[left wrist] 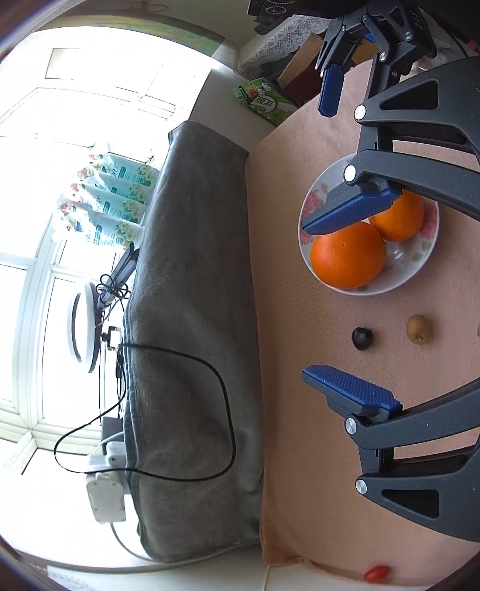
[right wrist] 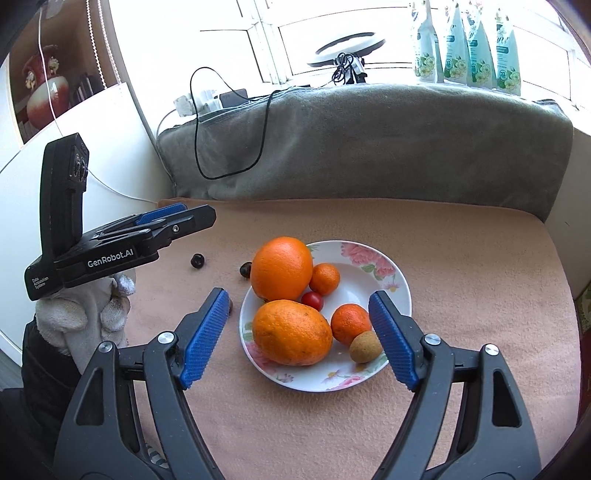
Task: Organize fruits
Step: 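Open the right tool over the plate while the left tool releases the tomato onto it, then grasp a dark purple fruit with the left tool while the right tool grasps another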
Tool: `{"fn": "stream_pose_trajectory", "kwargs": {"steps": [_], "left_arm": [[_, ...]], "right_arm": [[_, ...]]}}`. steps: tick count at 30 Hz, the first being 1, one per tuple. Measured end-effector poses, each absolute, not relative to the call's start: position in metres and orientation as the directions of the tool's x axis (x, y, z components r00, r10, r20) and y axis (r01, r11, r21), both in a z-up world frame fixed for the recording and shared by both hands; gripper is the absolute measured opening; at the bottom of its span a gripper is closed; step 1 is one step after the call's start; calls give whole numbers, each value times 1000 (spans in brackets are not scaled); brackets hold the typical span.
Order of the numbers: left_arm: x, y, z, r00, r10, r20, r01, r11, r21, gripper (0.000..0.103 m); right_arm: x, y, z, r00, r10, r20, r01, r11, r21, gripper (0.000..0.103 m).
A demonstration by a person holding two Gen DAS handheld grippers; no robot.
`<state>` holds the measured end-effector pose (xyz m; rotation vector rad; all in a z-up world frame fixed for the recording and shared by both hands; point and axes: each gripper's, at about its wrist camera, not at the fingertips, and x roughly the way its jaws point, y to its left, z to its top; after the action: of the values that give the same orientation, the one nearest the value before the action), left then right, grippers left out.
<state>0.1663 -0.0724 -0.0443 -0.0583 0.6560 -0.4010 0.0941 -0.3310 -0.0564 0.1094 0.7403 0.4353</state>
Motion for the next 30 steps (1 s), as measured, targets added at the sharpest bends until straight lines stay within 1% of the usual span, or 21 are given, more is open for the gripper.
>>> {"fn": "stream_pose_trajectory", "kwargs": {"steps": [1,4,14,21,26,27,28,29,30], "left_arm": [[167,-65,-44,725,-372,-580,330,926,-182,73],[169,-45,-43,743,-341,-576,289,940,-184,73],[170,5,-51,765,-267,-586,195,963,-184,73],[169,30,-63,764,-245,-597,153,967,-202,73],[171,40,-76,750,-242,-615,135,967,-215,73],[171,42,-79,747,-244,-618,134,966,-219,73],[171,43,-82,743,-246,-622,133,966,-223,73],[171,44,-84,742,-246,-624,130,965,-226,73],[172,46,-87,738,-249,-627,129,964,-232,73]], "right_arm": [[92,-327,-54,660,426,-619,-355,903,243,92],[84,-314,-46,668,446,-595,-393,891,226,95],[81,-269,-45,619,499,-606,-495,847,191,95],[101,-252,-37,581,523,-624,-539,821,186,95],[125,-235,-32,555,512,-656,-577,805,140,95],[130,-231,-32,546,508,-666,-583,801,134,95],[136,-226,-33,532,508,-677,-592,795,131,92],[141,-222,-34,516,507,-691,-602,788,129,84],[147,-217,-35,499,502,-707,-610,783,125,81]]}}
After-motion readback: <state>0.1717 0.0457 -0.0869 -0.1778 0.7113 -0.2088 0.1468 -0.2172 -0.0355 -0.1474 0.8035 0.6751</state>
